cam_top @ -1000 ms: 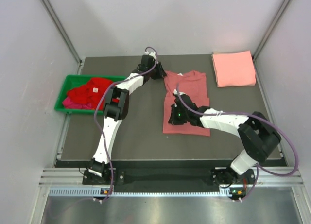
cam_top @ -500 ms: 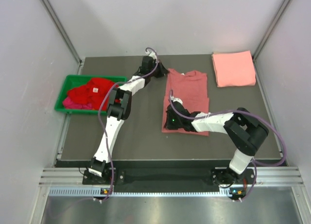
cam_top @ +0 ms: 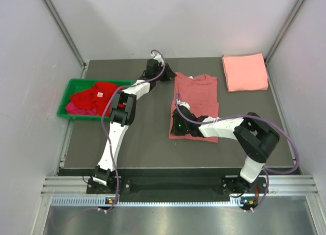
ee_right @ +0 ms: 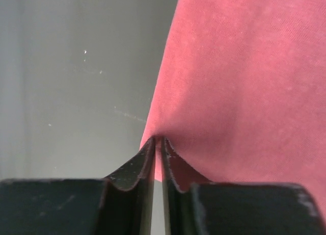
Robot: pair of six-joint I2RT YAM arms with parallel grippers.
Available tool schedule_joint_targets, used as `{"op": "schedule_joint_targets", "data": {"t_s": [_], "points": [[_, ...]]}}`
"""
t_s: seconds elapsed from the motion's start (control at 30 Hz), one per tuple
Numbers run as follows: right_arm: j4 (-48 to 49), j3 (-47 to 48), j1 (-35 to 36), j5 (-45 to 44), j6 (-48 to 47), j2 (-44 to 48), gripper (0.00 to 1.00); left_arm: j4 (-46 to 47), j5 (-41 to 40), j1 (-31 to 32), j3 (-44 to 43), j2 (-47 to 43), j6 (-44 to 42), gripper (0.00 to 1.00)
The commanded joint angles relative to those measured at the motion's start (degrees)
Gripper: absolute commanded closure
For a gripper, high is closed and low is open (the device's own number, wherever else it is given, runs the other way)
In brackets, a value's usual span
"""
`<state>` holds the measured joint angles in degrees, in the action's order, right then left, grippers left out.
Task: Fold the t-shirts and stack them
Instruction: Fold the tshirt
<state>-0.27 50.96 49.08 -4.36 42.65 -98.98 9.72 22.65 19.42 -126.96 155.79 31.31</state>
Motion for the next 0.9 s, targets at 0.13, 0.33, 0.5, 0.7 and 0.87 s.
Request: {"op": "schedule_joint_targets", "data": {"t_s": [0.13,0.33,0.5,0.7,0.87], "points": [[-14.7,7.9,0.5,-1.3,-3.5,7.3,0.77,-5.4,-7.5,-3.5,10.5,-19.5,-9.2,0.57],[-26.1,5.2,-4.9,0.0,-0.6,18.3,0.65,-21.9,-0.9,-4.2,16.7,-29.6,-4.3,0.59],[-31.6,-5.5,-17.2,2.9,2.4,31.3,0.55,-25.8,1.0,2.5,42.2,-44.9,-4.8,0.57],[-32.9,-15.2,-30.9,6.0,0.9,38.6,0.53,-24.9,-2.0,10.9,62.7,-60.8,-2.9,0.55],[-30.7,-19.0,-34.4,8.0,1.3,37.8,0.53,-21.8,-4.5,14.2,73.1,-67.6,1.4,0.53]]}}
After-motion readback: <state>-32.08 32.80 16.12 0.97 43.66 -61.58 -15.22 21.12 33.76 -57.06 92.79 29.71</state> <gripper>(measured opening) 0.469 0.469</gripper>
